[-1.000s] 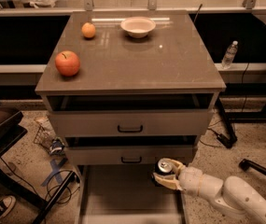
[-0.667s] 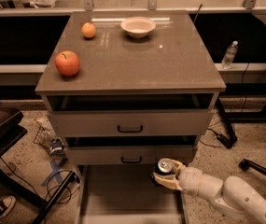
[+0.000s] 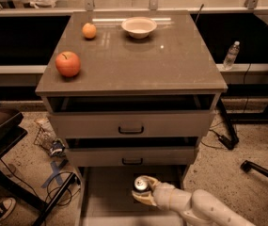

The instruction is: Place pepsi can into bottom drawer

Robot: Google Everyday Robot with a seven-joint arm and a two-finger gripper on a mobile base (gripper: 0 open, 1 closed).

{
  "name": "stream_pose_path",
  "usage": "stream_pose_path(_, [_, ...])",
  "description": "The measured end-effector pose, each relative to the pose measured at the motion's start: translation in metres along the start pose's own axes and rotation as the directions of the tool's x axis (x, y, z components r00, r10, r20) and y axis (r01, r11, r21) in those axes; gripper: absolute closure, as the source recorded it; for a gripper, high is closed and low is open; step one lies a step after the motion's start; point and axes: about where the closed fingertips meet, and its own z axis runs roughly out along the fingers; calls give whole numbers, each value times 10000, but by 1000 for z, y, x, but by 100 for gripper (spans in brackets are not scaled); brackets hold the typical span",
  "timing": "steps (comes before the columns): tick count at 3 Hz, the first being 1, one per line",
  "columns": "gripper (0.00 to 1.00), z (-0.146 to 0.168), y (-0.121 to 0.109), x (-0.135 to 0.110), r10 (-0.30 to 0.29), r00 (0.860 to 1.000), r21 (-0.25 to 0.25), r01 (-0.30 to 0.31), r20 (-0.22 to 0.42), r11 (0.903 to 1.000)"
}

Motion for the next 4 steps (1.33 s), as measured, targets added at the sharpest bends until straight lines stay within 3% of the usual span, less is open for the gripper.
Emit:
stream_pose_path(2, [100, 77, 12, 57, -168, 9998, -491, 163, -114, 9987])
stream_pose_path(4, [100, 140, 11, 98, 293, 9994, -1421, -314, -174, 9894])
